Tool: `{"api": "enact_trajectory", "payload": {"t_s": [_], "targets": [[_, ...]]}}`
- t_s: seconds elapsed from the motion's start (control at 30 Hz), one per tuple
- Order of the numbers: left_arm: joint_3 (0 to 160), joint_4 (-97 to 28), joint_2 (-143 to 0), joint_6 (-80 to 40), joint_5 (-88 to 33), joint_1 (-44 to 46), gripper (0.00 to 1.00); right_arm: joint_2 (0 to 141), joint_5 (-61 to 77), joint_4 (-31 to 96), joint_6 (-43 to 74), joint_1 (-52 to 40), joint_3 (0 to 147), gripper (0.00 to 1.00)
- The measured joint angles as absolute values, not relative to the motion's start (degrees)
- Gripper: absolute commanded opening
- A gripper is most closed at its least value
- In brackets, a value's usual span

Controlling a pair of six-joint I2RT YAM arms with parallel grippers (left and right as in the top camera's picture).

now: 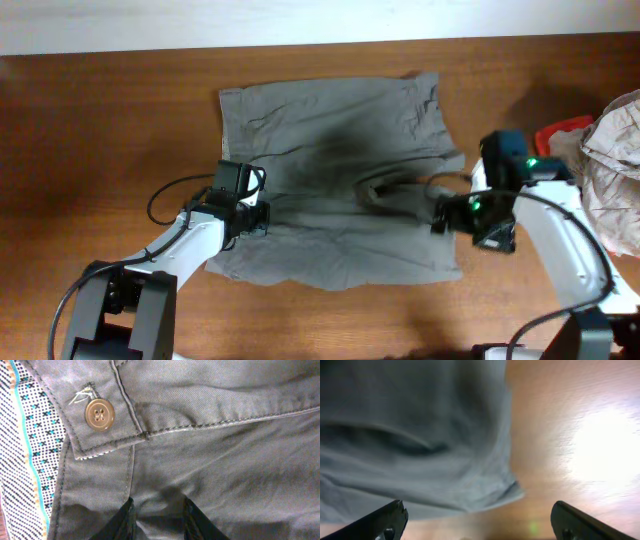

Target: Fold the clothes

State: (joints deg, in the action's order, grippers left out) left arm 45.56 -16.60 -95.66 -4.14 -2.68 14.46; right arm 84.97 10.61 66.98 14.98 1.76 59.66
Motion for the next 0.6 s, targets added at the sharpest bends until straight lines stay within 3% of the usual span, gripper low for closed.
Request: {"api": "enact_trajectory", "payload": {"t_s": [0.2, 0.3, 0.5, 0.53, 0.6], "targets": [[45.6, -16.6, -95.7, -4.2, -2.7, 14.5, 0.31, 85.5, 14.2, 57.1, 14.7, 1.5, 47.8, 0.97], [45.6, -16.6, -95.7, -4.2, -2.7, 14.5, 0.31, 85.6, 19.8, 48.0, 12.5, 0.1, 42.7, 0.89], [45.6, -16.6, -95.7, -4.2, -2.7, 14.5, 0.31, 85.6, 28.2, 39.6, 10.5, -3.5, 41.8, 0.11], [45.6, -16.6, -95.7, -4.2, -2.7, 14.5, 0.31, 85.6, 28.7, 40.3, 10.3, -3.6, 42.5, 0.04], [45.6, -16.6, -95.7, -4.2, -2.7, 14.5, 0.31, 85.6, 29.3, 44.4, 10.5, -3.7, 45.1, 0.04]]}}
